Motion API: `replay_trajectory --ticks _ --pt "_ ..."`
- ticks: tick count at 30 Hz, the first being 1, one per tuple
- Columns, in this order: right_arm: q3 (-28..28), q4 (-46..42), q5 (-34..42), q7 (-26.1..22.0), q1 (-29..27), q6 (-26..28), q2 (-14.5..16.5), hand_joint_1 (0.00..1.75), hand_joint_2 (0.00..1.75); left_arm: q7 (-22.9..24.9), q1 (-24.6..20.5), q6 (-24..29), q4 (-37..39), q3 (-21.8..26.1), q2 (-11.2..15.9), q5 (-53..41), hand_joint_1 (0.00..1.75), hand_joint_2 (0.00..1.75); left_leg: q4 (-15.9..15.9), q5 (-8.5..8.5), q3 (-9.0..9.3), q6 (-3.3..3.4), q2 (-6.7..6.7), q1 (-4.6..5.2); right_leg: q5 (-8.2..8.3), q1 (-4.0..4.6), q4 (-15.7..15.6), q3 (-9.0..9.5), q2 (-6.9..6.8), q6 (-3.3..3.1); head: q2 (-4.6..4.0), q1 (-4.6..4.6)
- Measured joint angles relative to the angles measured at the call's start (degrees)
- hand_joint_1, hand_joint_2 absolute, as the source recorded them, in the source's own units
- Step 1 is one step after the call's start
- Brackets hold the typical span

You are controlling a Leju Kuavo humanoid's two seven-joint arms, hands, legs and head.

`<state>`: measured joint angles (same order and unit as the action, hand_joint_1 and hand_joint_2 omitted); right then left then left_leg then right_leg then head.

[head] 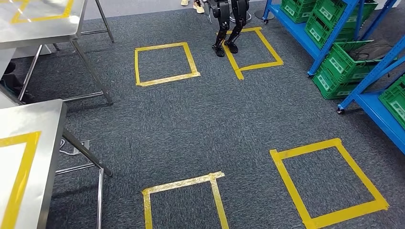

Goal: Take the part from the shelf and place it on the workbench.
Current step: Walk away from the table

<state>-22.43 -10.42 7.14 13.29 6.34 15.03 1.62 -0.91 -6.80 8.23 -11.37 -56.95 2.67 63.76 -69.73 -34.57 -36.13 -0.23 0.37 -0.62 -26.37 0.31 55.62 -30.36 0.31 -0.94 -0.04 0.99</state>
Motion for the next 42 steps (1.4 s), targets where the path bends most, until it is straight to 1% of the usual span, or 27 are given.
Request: replay_trajectory --ticks 1,2,3,5,6,8,11,13,15,16,17,18,21,23,26,27,28,30,31,32,33,34,35,37,39,41,42 --pt "0.0 0.01 0.02 0.04 -0.02 0.02 0.01 0.0 0.0 -0.02 0.06 -0.01 0.01 -0.02 0.01 0.01 0.0 0.0 -2.55 -0.4 -1.34 -0.1 -0.02 -0.07 -0.04 0.01 0.08 -0.02 0.18 -0.01 0.0 -0.23" --pt "0.0 0.03 0.04 0.08 -0.04 0.04 0.02 0.0 0.0 -0.05 0.11 -0.01 0.01 -0.04 0.01 0.02 0.0 0.0 -3.18 0.25 -1.86 -0.16 -0.02 -0.13 -0.11 -0.01 0.19 -0.01 0.39 0.02 0.0 -0.4" --pt "0.0 0.04 0.05 0.09 -0.06 0.06 0.03 0.0 0.0 -0.09 0.13 0.0 0.02 -0.06 0.04 0.02 0.0 0.0 -1.57 1.9 -1.37 -0.18 -0.05 -0.22 -0.23 -0.06 0.37 0.01 0.64 0.13 0.0 -0.59" --pt "0.0 0.06 0.07 0.1 -0.06 0.1 0.06 0.0 0.0 -0.22 0.1 0.02 0.02 -0.08 0.12 0.02 0.0 0.0 5.55 5.64 1.63 -0.22 -0.5 -0.46 -0.62 -0.09 0.94 -0.05 1.1 0.58 0.0 -1.03" --pt "0.0 0.06 0.07 0.11 -0.01 0.12 0.07 0.0 0.0 -0.31 0.05 0.03 0.02 -0.09 0.15 0.02 0.0 0.0 8.75 6.63 3.06 -0.15 -0.84 -0.54 -0.9 -0.05 1.38 -0.34 1.32 0.92 0.0 -1.21" --pt "0.0 0.06 0.08 0.11 0.04 0.16 0.06 0.0 0.0 -0.42 -0.06 0.06 0.01 -0.11 0.15 0.02 0.0 0.0 11.32 6.62 4.48 0.22 -1.3 -0.44 -1.21 0.0 1.91 -1.17 1.6 1.6 0.0 -1.23" --pt "0.0 0.06 0.08 0.1 -0.05 0.22 0.02 0.0 0.0 -0.57 -0.11 0.09 -0.01 -0.15 0.12 0.02 0.0 0.0 11.54 6.89 4.74 1.3 -0.99 -0.36 -1.66 -0.29 2.64 -1.92 1.54 2.48 0.0 -0.85" --pt "0.0 0.06 0.09 0.1 -0.01 0.25 0.0 0.0 0.0 -0.65 -0.08 0.13 -0.02 -0.16 0.13 0.01 0.0 0.0 11.66 7.15 4.61 1.83 -0.65 -0.42 -4.36 -0.49 6.73 -3.64 0.82 2.99 0.0 -0.21" --pt "0.0 0.06 0.1 0.11 -0.01 0.25 0.03 0.0 0.0 -0.7 -0.02 0.13 -0.02 -0.18 0.17 0.01 0.0 0.0 11.64 7.19 4.35 2.01 -0.23 -0.19 -8.4 -0.65 14.46 -7.23 0.34 3.32 0.0 0.44" --pt "0.0 0.06 0.1 0.11 -0.04 0.25 0.03 0.0 0.0 -0.7 0.01 0.11 -0.02 -0.2 0.17 0.01 0.0 0.0 11.63 7.19 4.24 2.03 0.01 -0.08 -9.62 -0.67 17.71 -8.75 0.29 3.37 0.0 0.61" --pt "0.0 0.06 0.1 0.11 -0.09 0.25 0.03 0.0 0.0 -0.69 0.04 0.1 -0.02 -0.22 0.17 0.02 0.0 0.0 11.62 7.19 4.17 2.04 0.22 0.01 -9.74 -0.66 19.13 -9.39 0.29 3.31 0.0 0.75" --pt "0.0 0.06 0.1 0.11 -0.13 0.25 0.02 0.0 0.0 -0.69 0.04 0.1 -0.02 -0.24 0.17 0.02 0.0 0.0 11.61 7.18 4.16 2.04 0.41 0.07 -8.72 -0.62 18.16 -8.87 0.27 3.15 0.0 0.9" --pt "0.0 0.06 0.1 0.13 -0.11 0.25 0.01 0.0 0.0 -0.7 -0.03 0.1 -0.04 -0.29 0.15 0.01 0.0 0.0 11.57 7.14 4.32 1.93 0.85 0.25 -3.36 -0.23 6.62 -3.06 -0.47 2.14 0.0 1.32" --pt "0.01 0.06 0.1 0.13 0.0 0.26 -0.02 0.0 0.0 -0.7 -0.06 0.08 -0.07 -0.35 0.12 0.01 0.0 0.0 11.54 7.05 4.4 1.54 1.11 0.28 -2.17 0.22 2.45 -1.18 -0.87 1.59 0.0 1.34" --pt "0.02 0.06 0.1 0.13 0.0 0.27 -0.05 0.0 0.0 -0.71 -0.1 0.09 -0.14 -0.46 0.07 0.02 0.0 0.0 11.42 6.79 4.42 0.63 1.2 0.06 -1.72 0.41 1.47 -0.62 -0.4 0.89 0.0 1.33" --pt "0.02 0.06 0.1 0.12 0.0 0.29 -0.05 0.0 0.0 -0.72 -0.11 0.11 -0.16 -0.48 0.08 0.02 0.0 0.0 10.5 6.06 4.0 0.4 0.96 0.04 -1.42 0.28 0.99 -0.18 -0.26 0.59 0.0 1.27" --pt "0.02 0.06 0.1 0.1 0.02 0.32 -0.04 0.0 0.0 -0.72 -0.11 0.14 -0.17 -0.5 0.1 0.02 0.0 0.0 8.53 4.75 3.11 0.24 0.65 0.01 -1.07 0.1 0.56 0.24 -0.13 0.27 0.0 1.06" --pt "0.02 0.06 0.1 0.08 0.04 0.39 0.01 0.0 0.0 -0.73 -0.03 0.18 -0.18 -0.55 0.13 0.01 0.0 0.0 1.6 1.19 0.02 -0.01 0.13 -0.12 -0.78 0.02 0.37 0.4 0.21 -0.11 0.0 0.4" --pt "0.02 0.06 0.1 0.07 0.02 0.42 0.03 0.0 0.0 -0.74 0.01 0.22 -0.18 -0.56 0.13 0.0 0.0 0.0 -1.78 -0.01 -1.54 -0.14 0.06 -0.19 -0.71 0.03 0.4 0.35 0.45 -0.19 0.0 0.09" --pt "0.02 0.06 0.12 0.07 -0.02 0.46 0.05 0.0 0.0 -0.78 0.06 0.28 -0.18 -0.57 0.13 -0.02 0.0 0.0 -3.76 -0.25 -2.5 -0.23 0.04 -0.22 -0.73 0.03 0.42 0.34 0.78 -0.18 0.0 -0.12" --pt "0.02 0.06 0.15 0.07 -0.06 0.5 0.08 0.0 0.0 -0.82 0.08 0.34 -0.17 -0.58 0.13 -0.04 0.0 0.0 -3.67 0.55 -2.55 -0.28 0.01 -0.25 -0.76 0.02 0.46 0.35 1.16 -0.13 0.0 -0.29" --pt "0.02 0.06 0.19 0.07 -0.08 0.54 0.1 0.0 0.0 -0.86 0.08 0.41 -0.16 -0.58 0.15 -0.07 0.0 0.0 -1.42 2.26 -1.58 -0.28 -0.1 -0.3 -0.82 -0.02 0.55 0.38 1.6 -0.03 0.0 -0.47" --pt "0.02 0.06 0.23 0.06 -0.08 0.57 0.13 0.0 0.0 -0.89 0.06 0.45 -0.16 -0.58 0.16 -0.11 0.0 0.0 2.35 4.38 0.16 -0.27 -0.72 -0.42 -0.93 -0.07 0.72 0.4 2.12 0.15 0.0 -0.63" --pt "0.02 0.06 0.35 0.04 0.05 0.66 0.16 0.0 0.0 -0.9 0.04 0.49 -0.16 -0.58 0.17 -0.29 0.0 0.0 9.24 6.53 3.58 -0.18 -3.05 -0.7 -1.33 -0.03 1.41 -0.2 3.13 0.84 0.0 -0.85" --pt "0.02 0.07 0.46 0.01 0.2 0.8 0.17 0.0 0.0 -0.91 0.04 0.53 -0.17 -0.61 0.16 -0.5 0.0 0.0 11.55 6.37 5.04 0.15 -4.13 -0.63 -1.41 -0.19 1.88 -1.04 4.05 1.65 0.0 -0.72" --pt "0.02 0.08 0.52 0.0 0.14 0.94 0.14 0.0 0.0 -0.91 -0.03 0.57 -0.2 -0.65 0.1 -0.61 0.0 0.0 11.81 6.57 5.3 0.78 -2.99 -0.5 -1.32 -0.5 2.13 -1.59 4.58 2.33 0.0 -0.56" --pt "0.02 0.09 0.56 0.0 0.1 0.98 0.13 0.0 0.0 -0.92 -0.06 0.58 -0.21 -0.67 0.07 -0.64 0.0 0.0 11.98 6.66 5.38 1.06 -2.39 -0.52 -1.81 -0.53 2.91 -2.19 4.0 2.63 0.0 -0.39"
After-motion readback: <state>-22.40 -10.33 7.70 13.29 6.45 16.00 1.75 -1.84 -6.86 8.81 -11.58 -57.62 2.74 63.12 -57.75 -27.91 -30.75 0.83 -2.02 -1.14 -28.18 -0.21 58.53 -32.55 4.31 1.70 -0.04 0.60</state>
